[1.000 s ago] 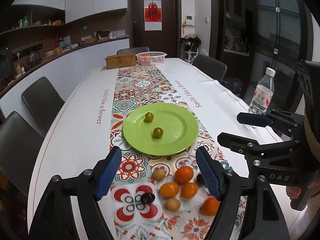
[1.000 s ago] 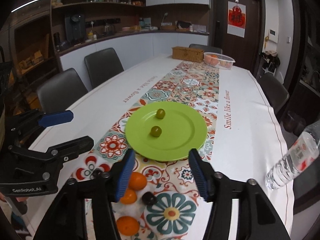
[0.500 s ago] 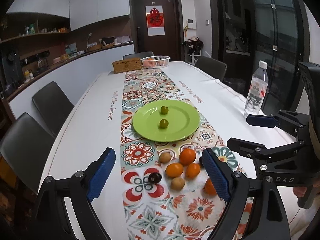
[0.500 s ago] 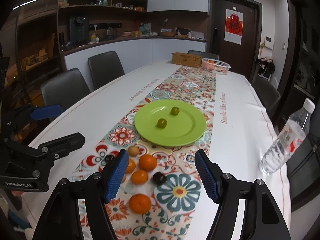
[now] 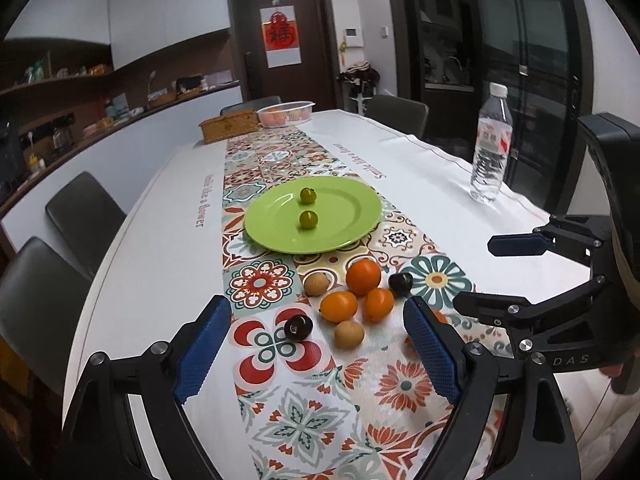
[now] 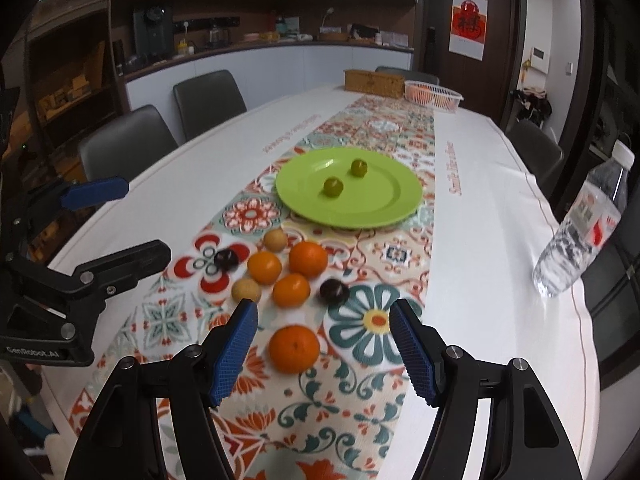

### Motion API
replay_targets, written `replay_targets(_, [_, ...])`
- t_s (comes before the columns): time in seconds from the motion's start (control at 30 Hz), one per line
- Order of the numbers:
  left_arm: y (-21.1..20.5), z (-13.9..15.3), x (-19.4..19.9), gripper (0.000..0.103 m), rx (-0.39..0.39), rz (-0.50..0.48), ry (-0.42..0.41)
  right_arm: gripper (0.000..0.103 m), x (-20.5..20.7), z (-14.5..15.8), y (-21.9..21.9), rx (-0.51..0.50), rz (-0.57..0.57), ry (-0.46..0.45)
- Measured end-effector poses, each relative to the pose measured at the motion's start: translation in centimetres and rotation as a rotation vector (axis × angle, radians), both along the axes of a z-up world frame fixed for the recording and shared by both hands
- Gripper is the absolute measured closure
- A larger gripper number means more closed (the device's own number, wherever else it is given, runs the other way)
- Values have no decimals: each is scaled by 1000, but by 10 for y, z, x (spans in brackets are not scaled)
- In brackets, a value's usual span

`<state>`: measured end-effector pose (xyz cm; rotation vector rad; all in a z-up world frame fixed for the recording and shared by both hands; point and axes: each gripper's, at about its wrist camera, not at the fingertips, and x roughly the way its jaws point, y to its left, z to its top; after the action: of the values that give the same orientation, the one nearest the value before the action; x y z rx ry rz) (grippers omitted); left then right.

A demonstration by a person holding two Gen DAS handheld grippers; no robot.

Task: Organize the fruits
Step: 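Withdraw both open tools from the green plate back toward the fruit, then grasp the brown round fruit with the left tool while the right tool grasps the large mandarin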

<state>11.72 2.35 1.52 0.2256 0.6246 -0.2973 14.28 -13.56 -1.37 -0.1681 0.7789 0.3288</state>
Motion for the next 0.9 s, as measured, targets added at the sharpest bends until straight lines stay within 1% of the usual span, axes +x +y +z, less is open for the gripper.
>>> replay_targets(0.13, [-3, -10, -3, 16, 26, -38, -11, 34, -3, -12, 2, -15, -1, 31])
replay_targets(0.43, [-5, -43, 6, 31, 41, -129, 51, 34, -3, -37, 7, -8, 13, 83])
replay_targets(0.6, [-6, -59, 17, 41, 26, -172, 104, 34, 1, -47, 14, -19, 29, 98])
replay_targets(0.73, [-9, -70, 28, 47, 29, -192, 141, 34, 8, -57, 16, -15, 32, 131])
replay_targets(0.83, [-11, -78, 35, 54, 23, -199, 170, 35, 11, -62, 17, -17, 34, 144])
replay_targets(0.9, [-12, -83, 40, 62, 12, -200, 195, 36, 13, -65, 17, -15, 34, 150])
